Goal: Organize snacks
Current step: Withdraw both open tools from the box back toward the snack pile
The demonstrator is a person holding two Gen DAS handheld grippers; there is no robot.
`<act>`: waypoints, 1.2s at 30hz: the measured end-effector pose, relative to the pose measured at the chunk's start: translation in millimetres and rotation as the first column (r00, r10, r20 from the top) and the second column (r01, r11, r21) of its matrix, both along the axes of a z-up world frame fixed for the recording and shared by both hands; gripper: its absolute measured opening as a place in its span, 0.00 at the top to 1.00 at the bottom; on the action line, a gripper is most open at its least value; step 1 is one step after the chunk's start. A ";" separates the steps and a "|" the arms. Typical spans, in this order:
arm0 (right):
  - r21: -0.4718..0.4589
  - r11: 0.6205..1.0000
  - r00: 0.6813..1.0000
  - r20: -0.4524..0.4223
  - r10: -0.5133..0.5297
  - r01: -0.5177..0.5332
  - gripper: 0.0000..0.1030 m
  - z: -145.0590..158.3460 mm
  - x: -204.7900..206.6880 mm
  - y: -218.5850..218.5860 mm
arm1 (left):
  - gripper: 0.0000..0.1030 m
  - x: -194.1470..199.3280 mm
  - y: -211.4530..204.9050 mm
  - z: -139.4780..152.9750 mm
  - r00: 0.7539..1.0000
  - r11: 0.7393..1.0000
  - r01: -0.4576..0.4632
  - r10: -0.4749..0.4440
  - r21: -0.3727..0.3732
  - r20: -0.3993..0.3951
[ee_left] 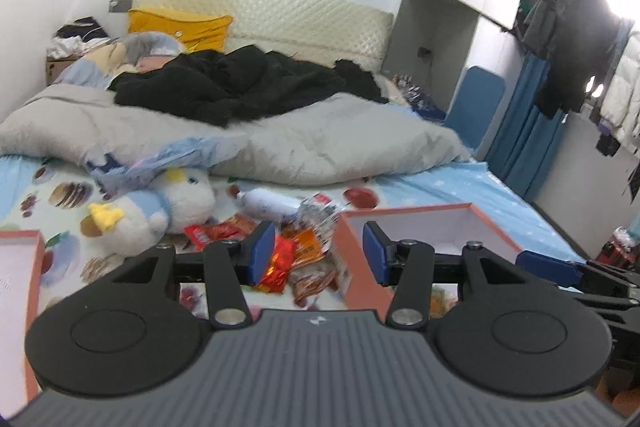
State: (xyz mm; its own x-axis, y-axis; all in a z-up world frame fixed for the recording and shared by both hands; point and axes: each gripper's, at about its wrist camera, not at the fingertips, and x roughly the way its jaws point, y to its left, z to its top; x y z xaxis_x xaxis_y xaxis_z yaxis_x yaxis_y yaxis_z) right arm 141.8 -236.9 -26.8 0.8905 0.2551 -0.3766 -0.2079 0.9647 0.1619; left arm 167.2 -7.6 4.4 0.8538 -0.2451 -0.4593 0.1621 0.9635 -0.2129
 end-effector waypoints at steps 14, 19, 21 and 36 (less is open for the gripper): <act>-0.054 0.998 0.999 -0.037 0.032 -0.034 0.40 -33.7 -17.6 31.0 | 0.47 -14.6 24.1 -46.3 0.995 0.998 -0.028 0.023 -0.050 -0.097; -0.071 0.997 0.998 -0.060 0.035 -0.039 0.40 -41.9 -10.9 36.6 | 0.47 -16.1 28.8 -59.9 0.993 0.999 -0.033 0.030 -0.029 -0.117; -0.076 0.996 0.997 -0.070 0.029 -0.034 0.40 -45.9 -9.5 39.2 | 0.47 -15.4 32.8 -65.0 0.990 0.998 -0.046 0.041 -0.035 -0.133; -0.090 0.994 0.989 -0.144 0.045 -0.058 0.40 -74.2 -7.3 54.0 | 0.47 -15.5 59.1 -94.9 0.978 0.995 -0.088 0.078 -0.047 -0.195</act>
